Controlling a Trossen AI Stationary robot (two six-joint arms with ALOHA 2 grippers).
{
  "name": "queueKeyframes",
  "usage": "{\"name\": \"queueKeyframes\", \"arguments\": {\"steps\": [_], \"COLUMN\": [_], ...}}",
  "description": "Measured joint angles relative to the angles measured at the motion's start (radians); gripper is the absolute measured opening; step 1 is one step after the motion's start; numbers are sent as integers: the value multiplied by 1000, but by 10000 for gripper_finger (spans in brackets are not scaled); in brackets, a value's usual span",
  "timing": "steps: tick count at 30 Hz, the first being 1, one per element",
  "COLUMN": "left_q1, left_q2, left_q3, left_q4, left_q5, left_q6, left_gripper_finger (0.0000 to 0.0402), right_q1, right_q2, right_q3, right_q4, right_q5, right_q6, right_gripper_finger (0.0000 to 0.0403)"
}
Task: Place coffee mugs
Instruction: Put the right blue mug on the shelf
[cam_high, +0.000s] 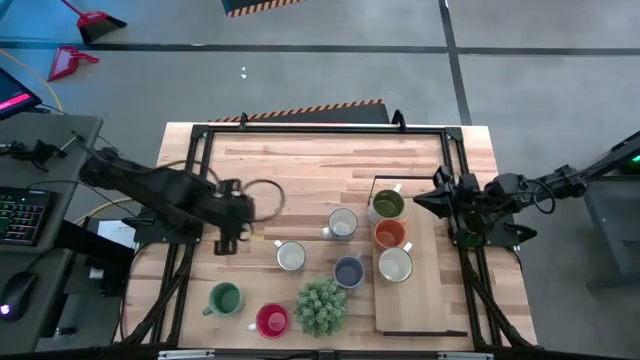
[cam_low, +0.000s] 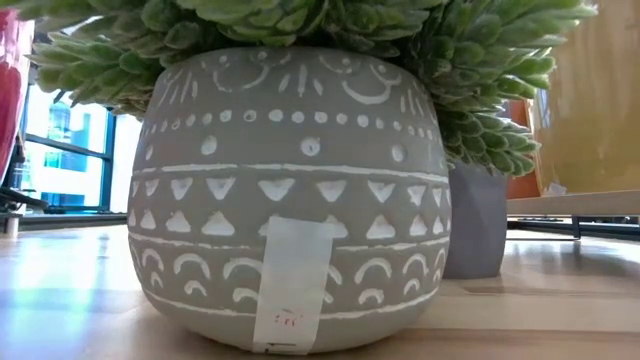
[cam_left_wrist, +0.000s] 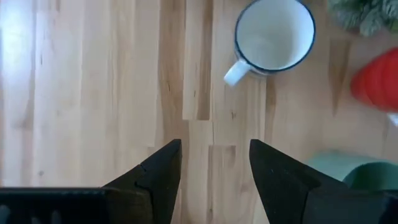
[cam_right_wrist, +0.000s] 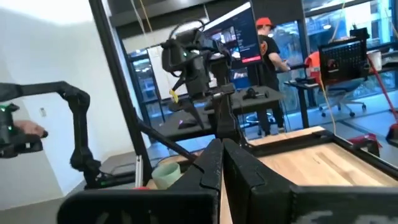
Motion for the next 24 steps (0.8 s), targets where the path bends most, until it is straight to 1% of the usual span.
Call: {"name": "queueKeyframes", "arguments": {"steps": [3,6,8,9,11,14,16,20,23,24], "left_q1": [0,0,0,0,0,0,0,0,0,0], "left_q2": [-141,-259,-322,-348,-389,-440,-470,-515,-530,-536], "left_q3": [-147,-292,-381,-421,-494,-587,-643,-726,-764,-774], "left_q4": [119,271,383,414,450,499,570,775,893,910], "left_q5": [-15,-36,-42,-41,-30,-15,-12,-13,-26,-27], "left_q6": [-15,-15,-14,-14,-23,-64,-85,-62,-25,-18], "left_gripper_finger": [176,176,176,176,176,176,176,176,176,176], "right_q1": [0,0,0,0,0,0,0,0,0,0], "right_q2": [95,210,283,321,388,498,579,737,848,884], "right_q3": [86,215,320,382,514,733,872,1118,1270,1309], "right_q4": [-9,-17,-76,-114,-237,-461,-598,-836,-999,-1054], "right_q5": [16,14,-13,-25,-36,-38,-38,-55,-63,-63], "right_q6": [-6,-74,-127,-143,-154,-129,-105,-86,-41,-22], "right_gripper_finger": [0,0,0,0,0,2,9,36,64,73]}}
